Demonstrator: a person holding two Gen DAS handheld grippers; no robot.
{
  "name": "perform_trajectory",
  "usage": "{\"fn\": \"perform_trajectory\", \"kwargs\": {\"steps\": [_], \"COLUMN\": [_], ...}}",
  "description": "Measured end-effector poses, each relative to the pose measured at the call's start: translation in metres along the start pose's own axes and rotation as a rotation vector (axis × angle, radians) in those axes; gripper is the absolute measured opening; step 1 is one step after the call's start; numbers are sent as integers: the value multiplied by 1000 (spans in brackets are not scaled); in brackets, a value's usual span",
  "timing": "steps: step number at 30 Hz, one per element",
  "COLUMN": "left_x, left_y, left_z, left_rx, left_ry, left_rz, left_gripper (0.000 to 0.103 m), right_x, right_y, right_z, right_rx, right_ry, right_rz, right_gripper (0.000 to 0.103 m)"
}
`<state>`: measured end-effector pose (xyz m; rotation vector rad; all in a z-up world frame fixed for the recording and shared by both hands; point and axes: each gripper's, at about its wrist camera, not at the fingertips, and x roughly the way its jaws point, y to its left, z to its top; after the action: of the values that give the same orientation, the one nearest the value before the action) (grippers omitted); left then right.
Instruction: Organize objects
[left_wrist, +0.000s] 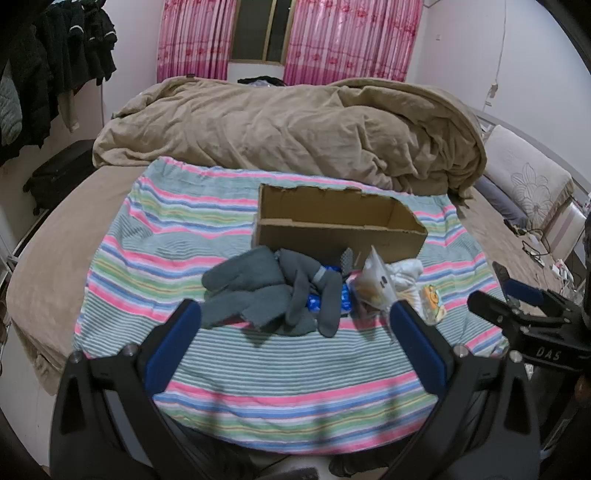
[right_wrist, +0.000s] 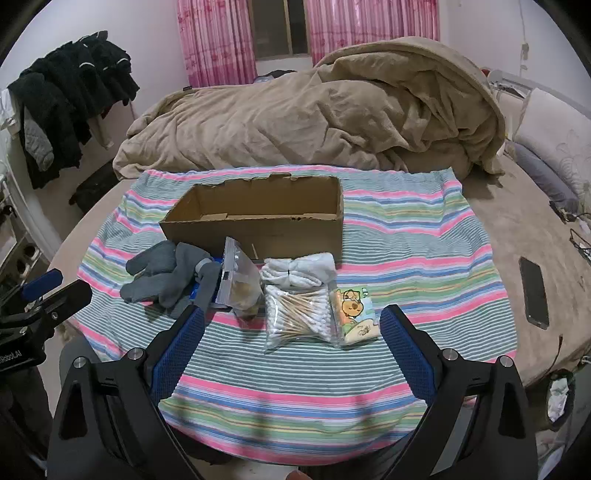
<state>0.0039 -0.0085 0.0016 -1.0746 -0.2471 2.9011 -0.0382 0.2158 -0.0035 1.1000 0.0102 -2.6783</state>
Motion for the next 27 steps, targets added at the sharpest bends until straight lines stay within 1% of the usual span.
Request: {"fn": "perform_trajectory", "kwargs": {"steps": [14, 27], "left_x": [4, 6], "left_y": [-1, 0], "left_z": [-1, -2], "left_rx": [6, 3], "left_ry": [11, 23], "left_rz": [14, 9], "left_gripper": [102, 102], "right_x": [2, 3], "right_y": [0, -1], "right_z": [1, 1], "right_rx": [5, 10], "right_ry": [6, 8], "right_rz": [4, 7], "right_gripper": [98, 98]}}
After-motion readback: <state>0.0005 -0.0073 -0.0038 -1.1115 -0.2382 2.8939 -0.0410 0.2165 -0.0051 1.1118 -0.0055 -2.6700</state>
